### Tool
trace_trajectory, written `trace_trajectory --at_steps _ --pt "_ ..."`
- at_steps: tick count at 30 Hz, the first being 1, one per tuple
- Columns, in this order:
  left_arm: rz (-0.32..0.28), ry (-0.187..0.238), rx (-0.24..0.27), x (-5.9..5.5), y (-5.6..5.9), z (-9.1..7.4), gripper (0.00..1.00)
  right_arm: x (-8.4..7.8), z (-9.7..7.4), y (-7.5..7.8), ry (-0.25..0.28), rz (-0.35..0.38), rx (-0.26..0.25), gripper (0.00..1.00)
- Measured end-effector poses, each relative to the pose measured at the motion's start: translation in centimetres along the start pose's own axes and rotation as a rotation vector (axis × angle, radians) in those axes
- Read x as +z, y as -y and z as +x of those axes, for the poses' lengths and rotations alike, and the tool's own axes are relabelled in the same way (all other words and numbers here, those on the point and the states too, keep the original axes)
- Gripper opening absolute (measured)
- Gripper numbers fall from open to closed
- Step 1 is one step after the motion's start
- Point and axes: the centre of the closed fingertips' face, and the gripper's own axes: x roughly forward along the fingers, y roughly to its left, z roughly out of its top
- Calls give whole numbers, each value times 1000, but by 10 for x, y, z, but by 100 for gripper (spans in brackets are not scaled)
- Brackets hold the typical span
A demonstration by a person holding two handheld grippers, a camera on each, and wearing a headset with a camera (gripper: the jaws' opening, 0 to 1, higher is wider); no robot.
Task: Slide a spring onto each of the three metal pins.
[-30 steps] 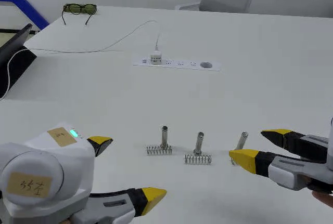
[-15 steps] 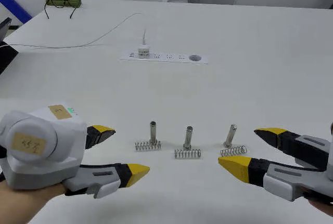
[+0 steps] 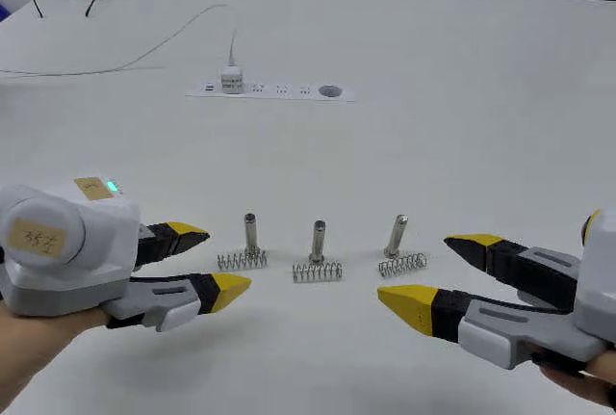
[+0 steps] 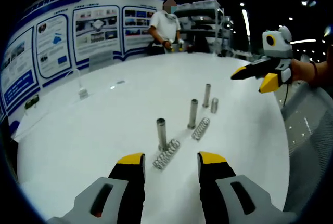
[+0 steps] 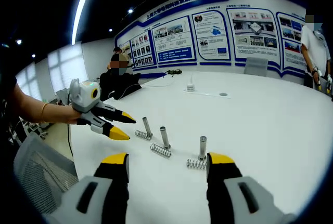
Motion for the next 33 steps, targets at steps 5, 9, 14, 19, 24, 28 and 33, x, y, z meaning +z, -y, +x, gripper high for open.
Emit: trace_trajectory --at_steps 5,9,14,19,24,28,33 --pt "7 -19 -19 -6 -4 9 36 -1 0 2 4 14 -2 60" --pt "-11 -25 -35 -9 -7 15 34 -3 0 2 -3 11 2 60" --pt "1 -40 -72 -14 -5 19 29 -4 1 3 -5 21 -2 59" --pt "8 -51 -120 -17 -4 22 26 -5 2 4 -11 18 -1 59" --pt "56 -67 -152 -16 -5 24 23 -6 3 6 -11 24 -7 58" --pt "79 -82 -167 -17 -7 25 18 -5 2 7 -6 28 -12 58" --pt "101 -83 -193 -18 -7 29 15 -6 2 9 -8 34 -18 58"
